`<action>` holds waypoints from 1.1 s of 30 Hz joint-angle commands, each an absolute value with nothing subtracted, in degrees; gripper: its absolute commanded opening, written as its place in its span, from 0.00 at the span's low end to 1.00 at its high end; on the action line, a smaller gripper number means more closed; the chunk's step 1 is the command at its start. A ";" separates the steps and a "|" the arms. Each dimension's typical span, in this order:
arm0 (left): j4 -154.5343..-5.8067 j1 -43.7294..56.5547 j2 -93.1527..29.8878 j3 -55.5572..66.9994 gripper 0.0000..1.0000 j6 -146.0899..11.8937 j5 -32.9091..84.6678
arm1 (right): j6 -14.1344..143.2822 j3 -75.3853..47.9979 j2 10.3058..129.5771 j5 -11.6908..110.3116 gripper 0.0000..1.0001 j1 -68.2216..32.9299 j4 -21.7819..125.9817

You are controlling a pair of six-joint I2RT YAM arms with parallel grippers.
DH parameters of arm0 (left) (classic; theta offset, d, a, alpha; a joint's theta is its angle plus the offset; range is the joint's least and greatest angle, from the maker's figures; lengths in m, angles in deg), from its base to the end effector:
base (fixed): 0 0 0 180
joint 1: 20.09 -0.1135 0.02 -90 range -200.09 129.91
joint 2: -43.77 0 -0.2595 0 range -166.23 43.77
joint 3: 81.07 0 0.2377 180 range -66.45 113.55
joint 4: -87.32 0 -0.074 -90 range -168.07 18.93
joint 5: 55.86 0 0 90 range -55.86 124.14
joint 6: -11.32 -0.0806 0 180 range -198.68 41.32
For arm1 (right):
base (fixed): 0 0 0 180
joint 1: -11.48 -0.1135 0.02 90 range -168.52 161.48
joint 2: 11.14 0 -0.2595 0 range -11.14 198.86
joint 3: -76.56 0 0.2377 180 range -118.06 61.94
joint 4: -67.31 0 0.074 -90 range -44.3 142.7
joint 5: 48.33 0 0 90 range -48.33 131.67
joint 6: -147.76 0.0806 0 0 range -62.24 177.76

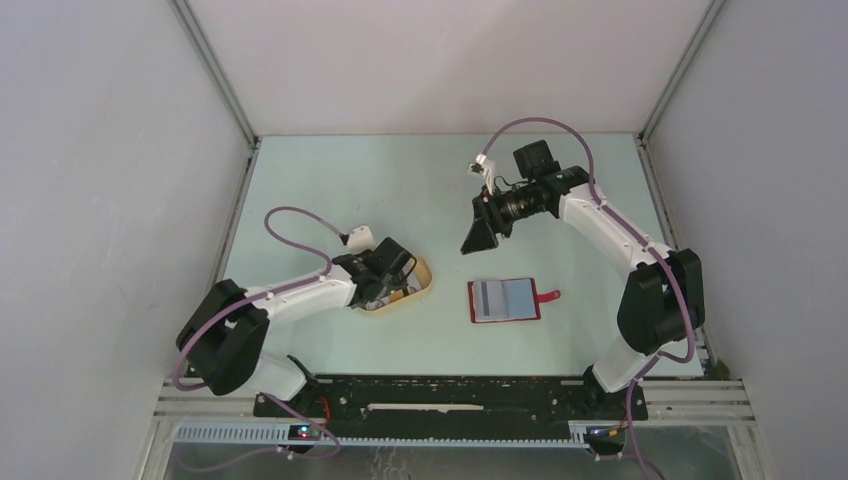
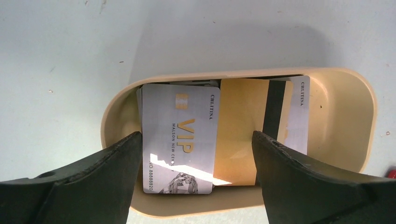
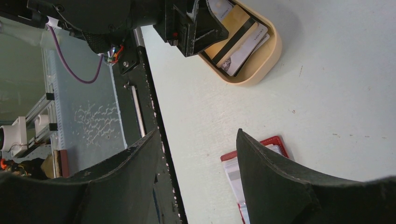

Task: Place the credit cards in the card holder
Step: Pick up the credit card from the storage box.

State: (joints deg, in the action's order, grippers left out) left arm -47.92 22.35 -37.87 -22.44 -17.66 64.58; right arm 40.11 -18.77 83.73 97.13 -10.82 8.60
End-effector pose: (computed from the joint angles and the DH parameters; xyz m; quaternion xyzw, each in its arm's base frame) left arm 0.2160 -0.1422 0.1445 -0.2028 0.9262 0.0135 0.3175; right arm 0.2919 0.1915 0.2722 -0.4105 0.7567 0.4570 0.2238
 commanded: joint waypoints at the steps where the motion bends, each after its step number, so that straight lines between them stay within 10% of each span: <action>1: -49.99 21.66 -38.75 -22.07 0.90 -18.04 63.01 | 39.30 -19.10 83.58 98.10 0.70 -10.60 8.41; 33: -53.55 20.60 -28.95 -26.05 0.80 -24.28 60.22 | 39.13 -19.09 83.62 98.36 0.70 -10.35 8.19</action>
